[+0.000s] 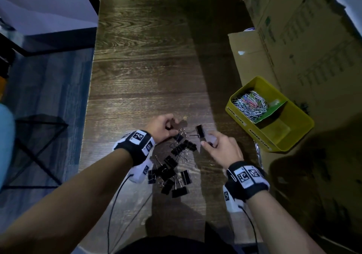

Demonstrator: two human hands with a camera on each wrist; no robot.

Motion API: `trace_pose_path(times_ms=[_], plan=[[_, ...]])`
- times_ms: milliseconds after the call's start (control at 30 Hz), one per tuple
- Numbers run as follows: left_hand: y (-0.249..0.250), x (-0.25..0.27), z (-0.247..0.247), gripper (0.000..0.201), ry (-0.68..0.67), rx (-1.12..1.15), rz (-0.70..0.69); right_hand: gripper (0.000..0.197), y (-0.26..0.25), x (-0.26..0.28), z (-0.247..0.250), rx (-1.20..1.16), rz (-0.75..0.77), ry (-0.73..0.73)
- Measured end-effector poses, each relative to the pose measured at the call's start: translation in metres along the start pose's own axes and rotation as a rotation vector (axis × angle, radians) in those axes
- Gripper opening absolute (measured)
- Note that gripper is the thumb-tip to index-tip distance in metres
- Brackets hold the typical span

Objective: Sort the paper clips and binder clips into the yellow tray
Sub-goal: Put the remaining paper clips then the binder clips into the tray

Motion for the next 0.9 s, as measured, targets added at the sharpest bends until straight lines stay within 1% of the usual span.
trace_pose_path(times_ms=[67, 133, 200, 267, 300, 367, 433, 533, 600, 633, 667, 700, 733, 767, 833, 900], plan=[[0.013, 0.001, -0.012, 0.033, -0.021, -0.146, -0.081, 0.059, -0.004, -0.018, -0.008, 0.139, 0.052, -0.058], [0.017, -0.001, -0.021, 0.033, -0.020, -0.210, -0.092, 0.066, -0.004, -0.034, -0.020, 0.246, 0.065, -0.158], [0.013, -0.006, -0.023, 0.029, 0.001, -0.246, -0.070, 0.059, -0.005, -0.044, -0.028, 0.327, 0.065, -0.238], [0.005, -0.013, -0.024, 0.023, 0.016, -0.219, -0.033, 0.046, -0.004, -0.051, -0.029, 0.328, 0.058, -0.232], [-0.002, -0.016, -0.023, 0.020, 0.011, -0.174, 0.000, 0.043, -0.001, -0.051, -0.029, 0.300, 0.043, -0.222], [-0.018, -0.021, -0.019, 0.017, -0.021, 0.009, 0.091, 0.044, 0.009, -0.048, -0.028, 0.229, 0.007, -0.187], [-0.035, -0.023, -0.014, 0.016, -0.062, 0.247, 0.195, 0.046, 0.019, -0.040, -0.022, 0.163, -0.024, -0.125], [-0.050, -0.024, -0.006, 0.015, -0.100, 0.647, 0.317, 0.038, 0.035, -0.023, -0.017, 0.033, -0.055, -0.022], [-0.041, -0.024, -0.004, 0.012, -0.160, 0.889, 0.346, 0.028, 0.047, -0.011, -0.011, -0.145, -0.101, 0.103], [-0.030, -0.023, -0.003, 0.010, -0.202, 0.967, 0.336, 0.023, 0.053, -0.003, -0.008, -0.291, -0.159, 0.166], [-0.014, -0.020, -0.001, 0.009, -0.250, 1.015, 0.313, 0.019, 0.058, 0.004, -0.007, -0.475, -0.210, 0.225], [0.005, -0.018, 0.000, 0.008, -0.299, 1.043, 0.287, 0.018, 0.058, 0.010, -0.003, -0.668, -0.228, 0.286], [0.025, -0.015, -0.001, 0.007, -0.346, 1.060, 0.263, 0.019, 0.058, 0.016, 0.005, -0.834, -0.223, 0.369], [0.048, -0.013, -0.002, 0.007, -0.390, 1.068, 0.235, 0.020, 0.056, 0.022, 0.020, -0.926, -0.198, 0.451], [0.097, -0.007, -0.008, 0.005, -0.461, 1.038, 0.159, 0.025, 0.053, 0.033, 0.060, -0.948, -0.139, 0.582], [0.146, -0.001, -0.020, 0.013, -0.511, 0.916, 0.084, 0.023, 0.062, 0.042, 0.100, -0.867, -0.172, 0.666]])
Point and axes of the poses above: each hand's wrist, its own x-axis away from the middle knuckle, its own z-axis out of the back of the hand, y = z × x, the point moved 8 cm from there along -x, towards the middle knuckle, and after that the axes turned 15 degrees about z, right-handed, at the moved point
